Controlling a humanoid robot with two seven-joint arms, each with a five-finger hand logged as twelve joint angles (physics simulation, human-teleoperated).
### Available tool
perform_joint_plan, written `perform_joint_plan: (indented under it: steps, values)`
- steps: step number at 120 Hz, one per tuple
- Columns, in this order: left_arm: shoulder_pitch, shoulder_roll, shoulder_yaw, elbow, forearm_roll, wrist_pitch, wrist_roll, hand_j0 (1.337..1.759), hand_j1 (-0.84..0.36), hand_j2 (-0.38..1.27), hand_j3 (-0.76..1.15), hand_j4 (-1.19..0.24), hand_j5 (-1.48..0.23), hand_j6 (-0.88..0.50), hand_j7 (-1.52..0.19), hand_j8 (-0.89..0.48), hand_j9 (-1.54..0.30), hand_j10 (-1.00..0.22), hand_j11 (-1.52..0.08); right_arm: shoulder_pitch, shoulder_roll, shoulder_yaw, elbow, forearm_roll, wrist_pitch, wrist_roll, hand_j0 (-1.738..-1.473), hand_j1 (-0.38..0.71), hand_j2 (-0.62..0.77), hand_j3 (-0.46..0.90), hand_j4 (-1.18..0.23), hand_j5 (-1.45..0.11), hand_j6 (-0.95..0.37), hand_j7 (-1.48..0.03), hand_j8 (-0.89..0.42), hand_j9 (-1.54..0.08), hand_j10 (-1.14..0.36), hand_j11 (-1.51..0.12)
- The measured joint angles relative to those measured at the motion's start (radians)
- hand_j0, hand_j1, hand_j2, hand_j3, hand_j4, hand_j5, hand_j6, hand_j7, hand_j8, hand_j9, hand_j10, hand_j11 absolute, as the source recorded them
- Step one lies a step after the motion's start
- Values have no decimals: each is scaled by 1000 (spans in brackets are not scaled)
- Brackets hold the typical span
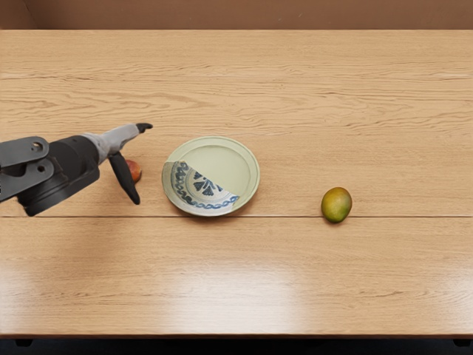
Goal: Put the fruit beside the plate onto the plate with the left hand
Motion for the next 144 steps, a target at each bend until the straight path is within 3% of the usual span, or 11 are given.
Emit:
perform_joint_plan:
  steps: [36,62,100,144]
  values:
    - [30,-25,35,33,15,37,0,1658,189,29,0,-138,-176,-140,-176,-139,-176,-138,-175,1,0,2,0,1,0,0,-1658,-349,0,0,0,0,0,0,0,0,0,0]
    - [30,-24,49,39,32,54,0,1658,157,35,0,-165,-210,-166,-210,-166,-210,-165,-210,1,0,2,-1,1,0,0,-1658,-349,0,0,0,0,0,0,0,0,0,0]
    - [35,-45,52,119,63,60,0,1658,137,38,0,-182,-232,-183,-232,-183,-232,-181,-231,9,0,2,0,1,0,0,-1658,-349,0,0,0,0,0,0,0,0,0,0]
    - [35,-45,60,130,73,75,0,1658,45,54,0,-259,-332,-260,-332,-260,-332,-258,-332,20,0,2,0,1,0,0,-1658,-349,0,0,0,0,0,0,0,0,0,0]
